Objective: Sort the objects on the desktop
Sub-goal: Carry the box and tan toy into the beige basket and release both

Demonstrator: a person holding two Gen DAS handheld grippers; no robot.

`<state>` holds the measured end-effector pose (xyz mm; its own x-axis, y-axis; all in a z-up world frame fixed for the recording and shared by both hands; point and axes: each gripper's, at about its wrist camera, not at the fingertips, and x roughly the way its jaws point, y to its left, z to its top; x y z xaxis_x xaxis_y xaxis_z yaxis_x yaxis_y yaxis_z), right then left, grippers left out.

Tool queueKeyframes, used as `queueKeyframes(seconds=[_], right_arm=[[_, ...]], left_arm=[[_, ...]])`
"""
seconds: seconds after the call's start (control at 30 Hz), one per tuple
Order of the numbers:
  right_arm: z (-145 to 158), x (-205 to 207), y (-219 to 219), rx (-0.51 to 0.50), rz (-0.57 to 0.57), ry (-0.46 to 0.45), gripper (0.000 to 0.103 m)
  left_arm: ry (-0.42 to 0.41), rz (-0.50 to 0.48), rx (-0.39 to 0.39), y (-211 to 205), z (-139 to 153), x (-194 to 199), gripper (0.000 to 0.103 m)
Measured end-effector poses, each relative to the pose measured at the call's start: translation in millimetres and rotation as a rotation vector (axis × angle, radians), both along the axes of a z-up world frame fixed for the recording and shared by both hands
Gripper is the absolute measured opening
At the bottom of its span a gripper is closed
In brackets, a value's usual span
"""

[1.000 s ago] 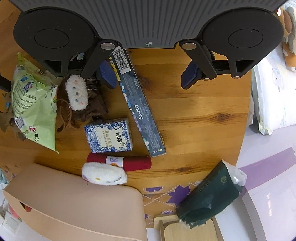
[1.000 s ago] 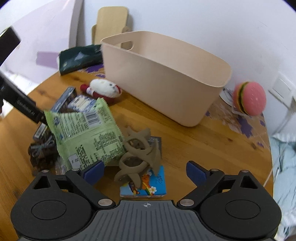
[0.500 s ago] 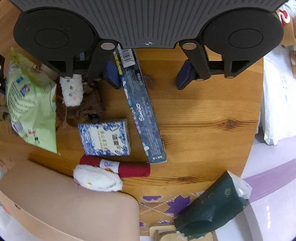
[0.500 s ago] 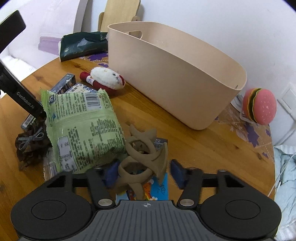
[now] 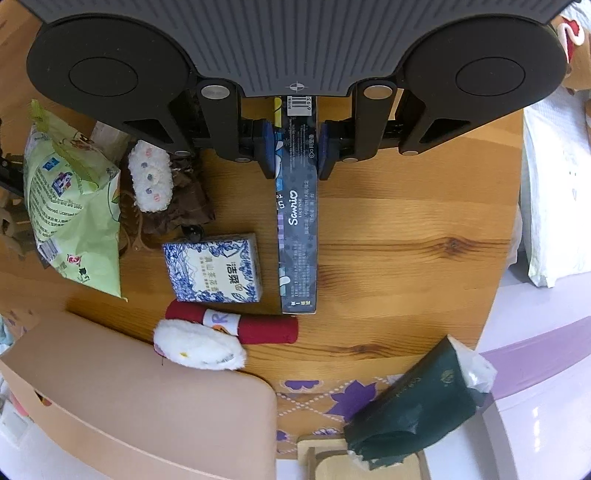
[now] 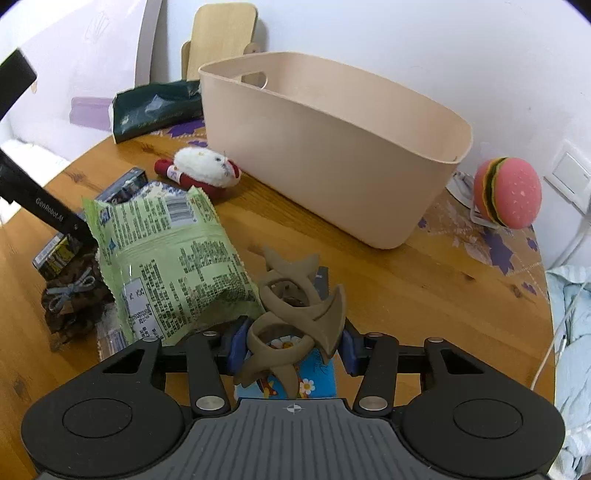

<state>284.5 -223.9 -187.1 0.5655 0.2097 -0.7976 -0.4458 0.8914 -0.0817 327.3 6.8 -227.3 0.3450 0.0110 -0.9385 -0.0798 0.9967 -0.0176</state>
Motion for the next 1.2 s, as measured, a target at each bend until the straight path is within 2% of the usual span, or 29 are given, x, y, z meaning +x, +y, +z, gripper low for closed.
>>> queueKeyframes(seconds=[0.37, 0.63, 1.07, 1.2], right_arm=[[33, -3, -14, 0.06, -0.065, -0.053, 0.046], [60, 0, -21, 0.074, -0.076, -0.124, 0.046], [100, 29, -32, 0.088, -0.103, -0.242, 0.046], [107, 44, -34, 0.099, -0.114, -0.263, 0.046]], left_arm=[[-0.07, -0.001, -0.007, 12, 28, -4, 0.023], [-0.157, -0.004, 0.002, 19, 59, 2, 0.023], [-0.277, -0.058, 0.026, 16, 110, 34, 0.023], [-0.32, -0.062, 0.009, 13, 127, 50, 0.023]])
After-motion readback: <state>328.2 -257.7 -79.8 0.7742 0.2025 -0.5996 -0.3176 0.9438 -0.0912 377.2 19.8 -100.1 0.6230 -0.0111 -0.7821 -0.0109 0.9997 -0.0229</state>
